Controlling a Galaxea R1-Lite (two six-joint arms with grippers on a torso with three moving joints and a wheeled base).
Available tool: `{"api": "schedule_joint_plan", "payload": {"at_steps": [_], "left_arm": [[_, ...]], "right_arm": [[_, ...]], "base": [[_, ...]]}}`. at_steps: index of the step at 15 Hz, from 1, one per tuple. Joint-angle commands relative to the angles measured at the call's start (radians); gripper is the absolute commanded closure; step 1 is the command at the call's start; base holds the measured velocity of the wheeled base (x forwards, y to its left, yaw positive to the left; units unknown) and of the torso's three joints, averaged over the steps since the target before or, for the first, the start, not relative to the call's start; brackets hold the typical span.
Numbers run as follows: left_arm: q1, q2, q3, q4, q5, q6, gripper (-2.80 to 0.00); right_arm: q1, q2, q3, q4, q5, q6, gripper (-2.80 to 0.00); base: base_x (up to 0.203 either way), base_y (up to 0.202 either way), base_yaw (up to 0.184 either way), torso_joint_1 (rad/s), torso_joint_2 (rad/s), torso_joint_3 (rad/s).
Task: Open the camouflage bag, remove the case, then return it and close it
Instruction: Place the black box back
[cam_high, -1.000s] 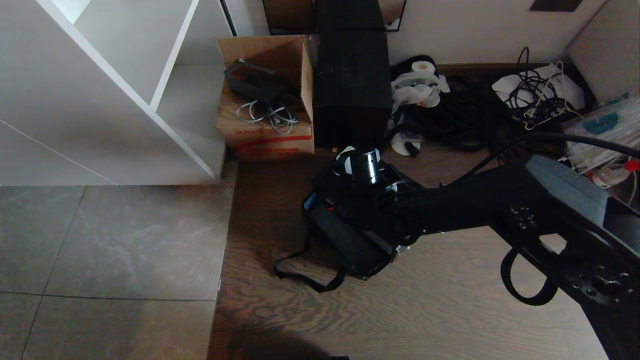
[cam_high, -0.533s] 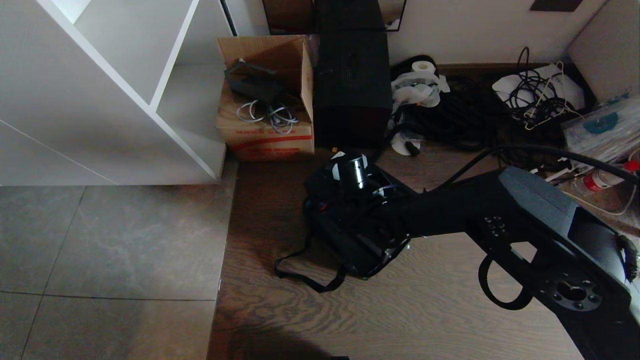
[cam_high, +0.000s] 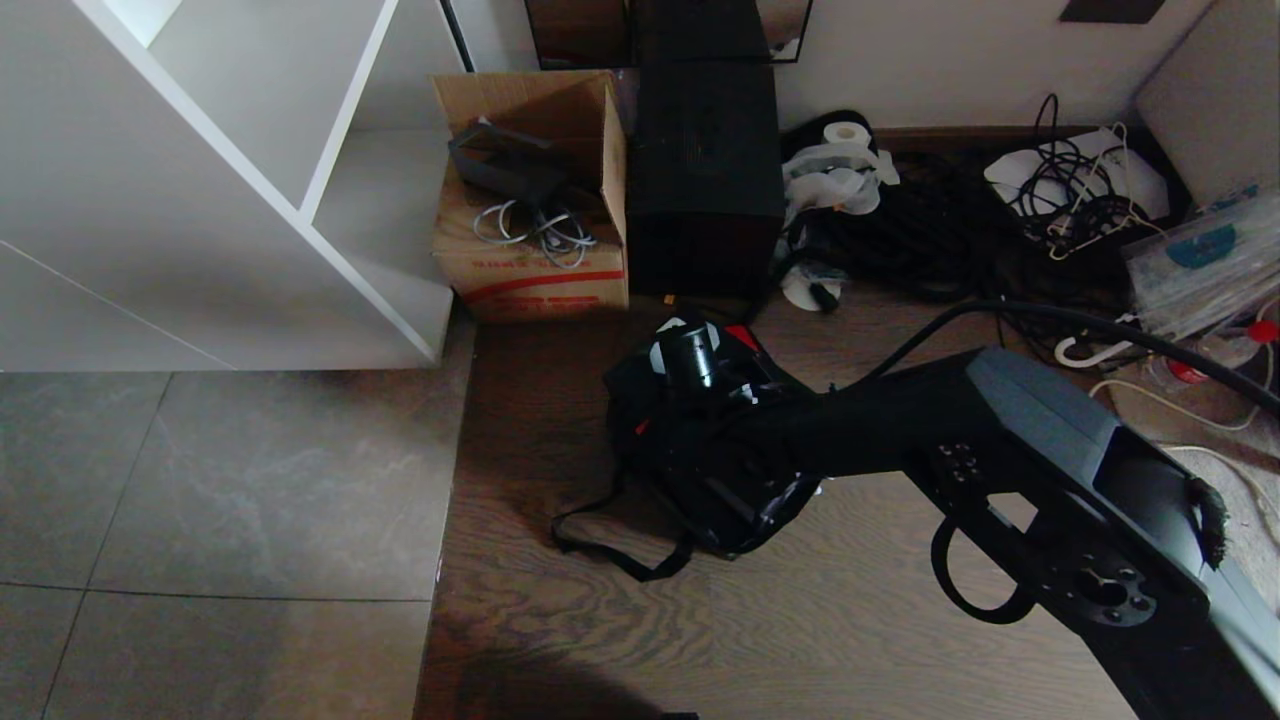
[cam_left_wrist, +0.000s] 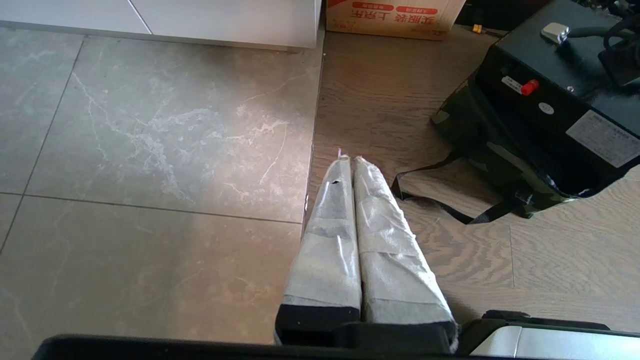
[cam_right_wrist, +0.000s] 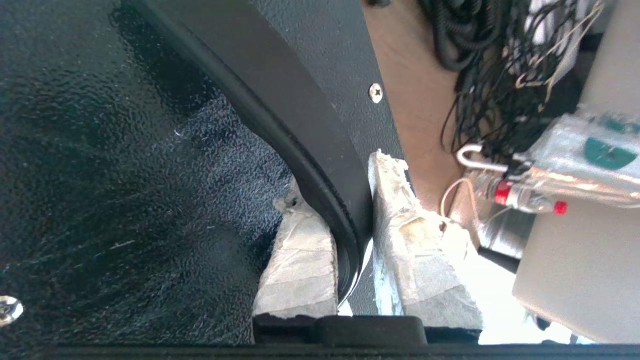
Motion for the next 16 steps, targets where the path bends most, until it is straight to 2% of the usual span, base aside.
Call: {"api": "schedule_joint_plan", "payload": {"at_steps": [1, 3, 16], "left_arm": [[0.0, 0.0, 0.011, -0.001, 0.001, -0.001, 0.0], [0.0, 0.0, 0.011, -0.001, 0.001, -0.001, 0.0], [0.0, 0.0, 0.011, -0.001, 0.001, -0.001, 0.0]], "right_arm": [[-0.001, 0.014, -0.024, 0.035, -0.007, 0.029, 0.0], [-0.001, 0.026, -0.044, 0.059, -0.008, 0.061, 0.0], [-0.001, 0.121, -0.102, 0.067, -0.007, 0.102, 0.0]], "base": [[0.0, 0.0, 0.0, 0.0, 0.0, 0.0], [0.0, 0.0, 0.0, 0.0, 0.0, 0.0], [0.0, 0.0, 0.0, 0.0, 0.0, 0.0]]}}
